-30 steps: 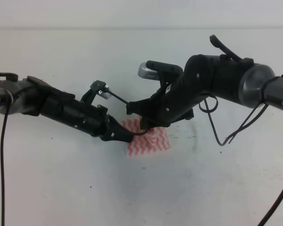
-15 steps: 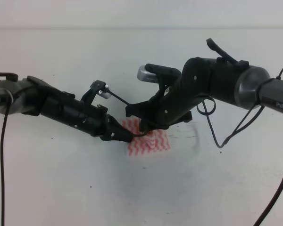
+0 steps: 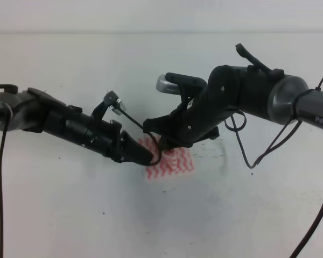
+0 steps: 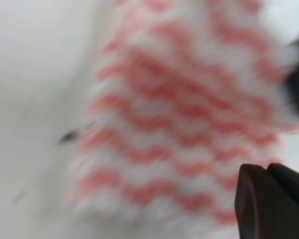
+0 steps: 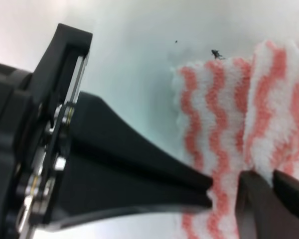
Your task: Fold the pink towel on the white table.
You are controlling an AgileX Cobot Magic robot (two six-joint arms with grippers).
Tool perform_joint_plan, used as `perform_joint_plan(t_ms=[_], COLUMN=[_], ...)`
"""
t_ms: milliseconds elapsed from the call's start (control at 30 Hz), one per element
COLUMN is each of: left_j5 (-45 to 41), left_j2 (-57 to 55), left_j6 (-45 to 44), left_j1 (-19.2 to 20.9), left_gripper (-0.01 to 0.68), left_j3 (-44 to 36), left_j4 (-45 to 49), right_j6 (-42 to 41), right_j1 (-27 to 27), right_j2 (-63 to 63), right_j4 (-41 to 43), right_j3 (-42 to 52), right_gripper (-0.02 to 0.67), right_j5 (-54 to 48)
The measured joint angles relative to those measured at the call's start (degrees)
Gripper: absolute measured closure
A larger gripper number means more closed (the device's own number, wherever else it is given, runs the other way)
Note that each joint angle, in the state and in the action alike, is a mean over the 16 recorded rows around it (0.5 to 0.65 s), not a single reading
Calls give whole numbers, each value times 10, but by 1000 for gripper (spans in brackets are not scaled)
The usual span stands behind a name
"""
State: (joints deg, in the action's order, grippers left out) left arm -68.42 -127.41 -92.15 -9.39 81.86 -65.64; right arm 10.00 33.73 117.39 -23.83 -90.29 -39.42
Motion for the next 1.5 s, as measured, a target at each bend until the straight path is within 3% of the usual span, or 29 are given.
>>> perform_joint_plan(t_ms=[367, 1500], left_j5=[-35, 36], left_j2=[0, -2], left_j6=[-82, -66], left_j1=[2, 2], left_gripper=[678, 678], left_j3=[0, 0], left_j4=[-3, 4], right_j6=[-1, -12], right_j1=[0, 4], right_j2=[0, -2], right_j4=[0, -32], right_j3=[0, 0], right_gripper=[665, 665], right_j5=[0, 3])
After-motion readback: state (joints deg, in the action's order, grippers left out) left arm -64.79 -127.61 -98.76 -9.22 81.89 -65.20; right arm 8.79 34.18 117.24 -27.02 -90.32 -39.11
